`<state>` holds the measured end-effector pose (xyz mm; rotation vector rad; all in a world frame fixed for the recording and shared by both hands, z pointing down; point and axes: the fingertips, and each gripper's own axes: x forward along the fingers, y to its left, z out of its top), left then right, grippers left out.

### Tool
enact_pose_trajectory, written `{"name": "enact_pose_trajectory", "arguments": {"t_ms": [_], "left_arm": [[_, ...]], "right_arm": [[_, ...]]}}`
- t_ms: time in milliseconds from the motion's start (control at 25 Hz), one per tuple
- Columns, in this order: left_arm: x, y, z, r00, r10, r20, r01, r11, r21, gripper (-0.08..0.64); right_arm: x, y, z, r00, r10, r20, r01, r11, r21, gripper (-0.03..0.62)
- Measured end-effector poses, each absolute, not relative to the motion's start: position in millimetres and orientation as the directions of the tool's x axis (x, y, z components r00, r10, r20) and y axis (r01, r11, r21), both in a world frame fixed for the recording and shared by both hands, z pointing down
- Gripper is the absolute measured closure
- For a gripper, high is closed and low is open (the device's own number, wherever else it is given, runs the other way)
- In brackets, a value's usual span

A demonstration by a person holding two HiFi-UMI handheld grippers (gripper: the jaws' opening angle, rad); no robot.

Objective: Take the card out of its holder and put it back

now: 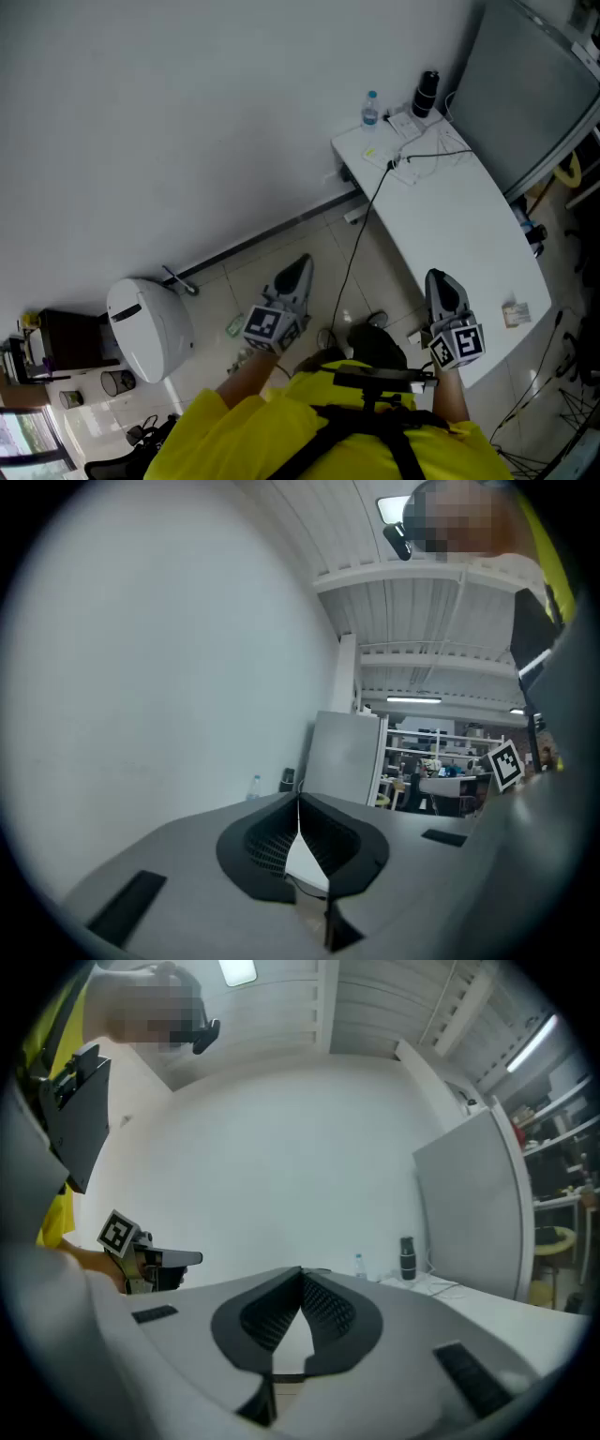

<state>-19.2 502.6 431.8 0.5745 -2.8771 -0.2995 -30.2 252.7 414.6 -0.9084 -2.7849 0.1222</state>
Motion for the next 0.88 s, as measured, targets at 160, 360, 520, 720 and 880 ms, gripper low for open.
{"name": "enact_pose_trajectory", "arguments": {"t_ms": [160,360,520,720,880], "left_arm": [[-82.3,449.4,427.8,-0.880,-0.462,0.107,-0.432,0.874,0.222,0.549],[-148.1,380.9,411.2,-0.819,-0.565,0.098,-0.538,0.816,0.213,0.549],[-200.3,329.1,409.2,-0.755,-0.650,0.083,-0.634,0.757,0.156,0.549],[-235.4,230.1,413.5,-0.598,-0.796,0.096,-0.777,0.605,0.175,0.520],[-225.9,129.1,417.9,-0.352,-0.931,0.095,-0.916,0.364,0.171,0.520]], "right_arm": [[-77.4,200.4,425.2,-0.846,0.513,0.148,0.488,0.855,-0.173,0.589],[-118.7,127.8,428.9,-0.915,0.383,0.124,0.355,0.913,-0.199,0.589],[-154.7,73.8,428.1,-0.954,0.288,0.089,0.270,0.948,-0.172,0.589],[-133.4,-0.2,430.4,-0.994,0.064,0.093,0.046,0.981,-0.187,0.589],[-75.6,-50.1,443.2,-0.979,-0.151,0.138,-0.175,0.968,-0.178,0.589]]}}
